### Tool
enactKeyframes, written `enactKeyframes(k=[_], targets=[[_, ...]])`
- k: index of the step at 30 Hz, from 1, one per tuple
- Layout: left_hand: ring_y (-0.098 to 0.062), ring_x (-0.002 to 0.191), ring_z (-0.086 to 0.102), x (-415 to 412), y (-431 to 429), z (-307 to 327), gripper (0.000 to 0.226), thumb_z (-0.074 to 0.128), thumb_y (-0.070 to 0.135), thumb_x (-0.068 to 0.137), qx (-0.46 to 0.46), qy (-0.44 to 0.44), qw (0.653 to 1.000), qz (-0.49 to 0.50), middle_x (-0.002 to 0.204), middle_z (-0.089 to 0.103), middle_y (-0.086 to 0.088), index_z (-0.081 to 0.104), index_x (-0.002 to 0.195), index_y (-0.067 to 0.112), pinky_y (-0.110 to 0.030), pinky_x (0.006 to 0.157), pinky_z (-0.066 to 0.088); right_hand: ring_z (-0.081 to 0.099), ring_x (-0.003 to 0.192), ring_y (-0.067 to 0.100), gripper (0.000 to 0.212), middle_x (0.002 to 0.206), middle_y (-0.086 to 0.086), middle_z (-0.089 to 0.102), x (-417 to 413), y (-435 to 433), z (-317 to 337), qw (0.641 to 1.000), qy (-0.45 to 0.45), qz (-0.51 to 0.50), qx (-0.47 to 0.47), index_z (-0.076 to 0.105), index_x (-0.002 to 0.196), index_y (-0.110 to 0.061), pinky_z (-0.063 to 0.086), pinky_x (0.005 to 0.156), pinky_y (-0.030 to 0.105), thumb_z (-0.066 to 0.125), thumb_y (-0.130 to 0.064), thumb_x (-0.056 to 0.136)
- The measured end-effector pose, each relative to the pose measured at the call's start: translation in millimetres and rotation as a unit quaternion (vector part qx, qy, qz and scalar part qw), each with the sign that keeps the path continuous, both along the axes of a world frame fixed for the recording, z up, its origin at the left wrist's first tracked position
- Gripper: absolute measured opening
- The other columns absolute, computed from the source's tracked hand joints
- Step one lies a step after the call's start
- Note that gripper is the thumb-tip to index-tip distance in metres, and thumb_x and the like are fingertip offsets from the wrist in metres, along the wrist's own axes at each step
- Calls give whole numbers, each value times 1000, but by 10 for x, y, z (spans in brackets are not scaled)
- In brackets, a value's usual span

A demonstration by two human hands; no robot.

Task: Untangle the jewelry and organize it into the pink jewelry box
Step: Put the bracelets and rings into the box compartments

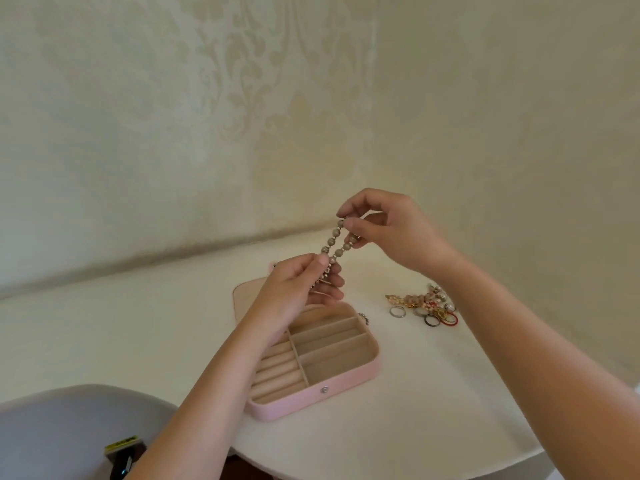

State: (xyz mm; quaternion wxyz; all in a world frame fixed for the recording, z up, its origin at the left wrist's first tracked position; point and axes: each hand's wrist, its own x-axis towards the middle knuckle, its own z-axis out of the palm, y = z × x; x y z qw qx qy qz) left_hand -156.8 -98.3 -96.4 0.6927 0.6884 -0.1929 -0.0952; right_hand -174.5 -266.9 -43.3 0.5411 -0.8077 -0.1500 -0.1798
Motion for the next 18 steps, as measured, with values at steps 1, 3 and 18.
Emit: enactKeyframes(k=[1,3,18], targets=[[-11,54,62,-14,31,7,23,50,17,95,27,-12,999,19,66,66,-3,65,86,3,-19,50,50,64,61,8,12,79,2,61,24,1,-49,1000,14,0,8,63,90,-13,56,66,23,61,-1,88],[-7,46,57,-19,106,7,14,58,12,91,65,-24,995,65,65,65,-6,65,84,3,-17,43,44,64,61,8,10,76,1,63,70,-20,-164,998,54,2,13,65,89,-11,55,64,21,63,-2,86],[-10,62,49,-46,276,15,15,68,35,81,500,-158,845,105,69,64,-2,76,78,23,-19,49,29,53,65,5,9,85,-4,68,118,-114,-636,966,115,19,-232,71,79,-21,43,63,19,78,-18,73]])
